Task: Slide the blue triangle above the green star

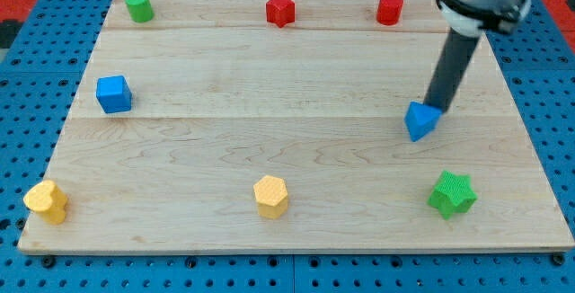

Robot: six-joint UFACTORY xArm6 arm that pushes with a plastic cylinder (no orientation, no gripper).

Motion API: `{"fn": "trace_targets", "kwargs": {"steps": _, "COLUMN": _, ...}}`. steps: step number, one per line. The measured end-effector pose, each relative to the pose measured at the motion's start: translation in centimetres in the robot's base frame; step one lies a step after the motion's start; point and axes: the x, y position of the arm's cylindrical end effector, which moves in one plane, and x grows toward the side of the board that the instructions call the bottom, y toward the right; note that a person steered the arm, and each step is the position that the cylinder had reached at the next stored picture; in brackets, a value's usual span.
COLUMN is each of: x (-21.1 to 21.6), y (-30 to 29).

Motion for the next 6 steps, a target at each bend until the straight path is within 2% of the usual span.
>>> {"fn": "trace_targets", "kwargs": {"steps": 1, "x": 3.6, "y": -1.7}}
{"fn": "trace_targets", "kwargs": {"steps": 2, "x": 0.0, "y": -1.7}}
{"fn": "trace_targets", "kwargs": {"steps": 3, "x": -1.3, "y": -7.8}}
{"fn": "trace_targets", "kwargs": {"steps": 4, "x": 1.5, "y": -7.5}}
{"fn": "trace_targets", "kwargs": {"steps": 5, "x": 4.9, "y": -2.7}}
{"fn": "trace_targets", "kwargs": {"steps": 6, "x": 4.5, "y": -2.9}}
